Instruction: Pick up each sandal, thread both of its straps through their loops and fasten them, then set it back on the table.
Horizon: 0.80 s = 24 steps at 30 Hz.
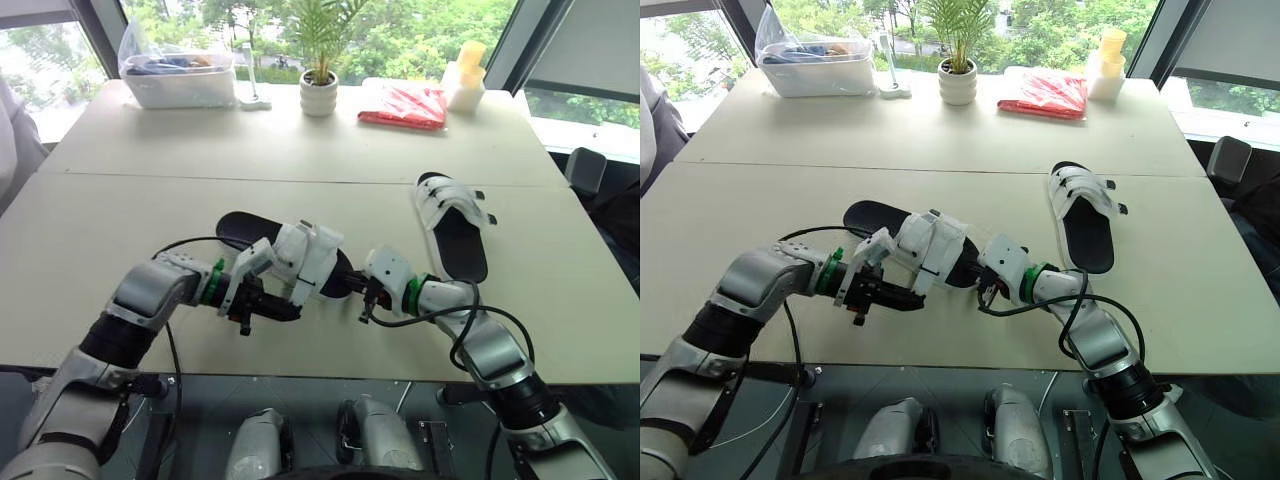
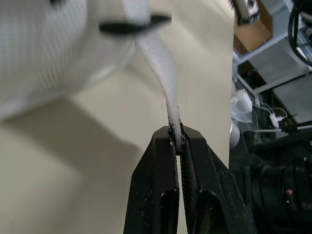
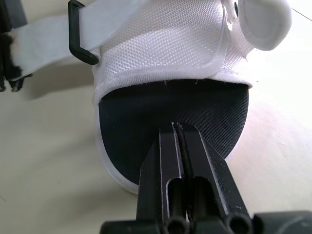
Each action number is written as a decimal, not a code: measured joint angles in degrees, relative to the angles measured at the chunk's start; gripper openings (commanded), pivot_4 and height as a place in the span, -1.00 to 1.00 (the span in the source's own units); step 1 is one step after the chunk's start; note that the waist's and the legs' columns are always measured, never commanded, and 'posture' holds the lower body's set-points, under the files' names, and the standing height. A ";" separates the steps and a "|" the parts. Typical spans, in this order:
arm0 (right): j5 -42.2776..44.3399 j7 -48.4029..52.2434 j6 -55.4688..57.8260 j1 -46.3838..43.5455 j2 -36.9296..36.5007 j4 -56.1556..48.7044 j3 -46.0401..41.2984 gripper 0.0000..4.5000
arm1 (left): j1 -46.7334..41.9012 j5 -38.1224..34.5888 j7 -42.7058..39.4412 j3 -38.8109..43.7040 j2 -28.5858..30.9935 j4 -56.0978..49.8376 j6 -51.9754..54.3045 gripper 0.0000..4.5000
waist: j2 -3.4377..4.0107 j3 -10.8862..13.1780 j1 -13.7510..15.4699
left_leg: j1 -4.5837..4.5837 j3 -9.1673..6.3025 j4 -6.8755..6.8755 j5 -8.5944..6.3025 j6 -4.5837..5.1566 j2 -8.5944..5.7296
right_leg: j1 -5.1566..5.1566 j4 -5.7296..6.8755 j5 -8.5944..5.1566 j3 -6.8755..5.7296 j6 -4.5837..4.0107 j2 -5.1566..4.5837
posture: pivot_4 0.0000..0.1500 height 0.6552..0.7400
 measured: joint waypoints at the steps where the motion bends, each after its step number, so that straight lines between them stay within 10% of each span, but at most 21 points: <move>1: -0.05 0.03 -0.16 -0.01 0.00 0.10 0.01 -1.00 | 0.77 -0.05 0.08 -0.12 0.25 -0.33 0.13 -0.98 | 0.00 0.00 0.01 | 0.00 -0.01 0.00 0.00 0.00 0.00 | 0.00 0.00 0.00 0.00 0.00 0.00 | 1.00 0.74; 16: -0.82 0.32 -2.12 -0.31 0.00 1.05 0.51 -1.00 | 6.95 -14.61 -2.99 6.27 10.21 -14.85 11.05 -0.98 | 0.09 0.01 -0.17 | -0.01 -0.06 -0.01 0.00 -0.02 0.01 | -0.02 -0.02 -0.10 -0.01 -0.17 0.00 | 1.00 0.74; 24: -1.72 0.64 -4.17 -0.83 0.02 2.43 0.99 -1.00 | -10.55 -22.10 6.64 11.67 -3.24 -3.66 26.33 -0.98 | -0.03 -0.04 -0.20 | 0.02 -0.04 0.00 0.06 -0.08 0.03 | 0.07 0.00 0.02 -0.02 0.04 0.12 | 1.00 0.74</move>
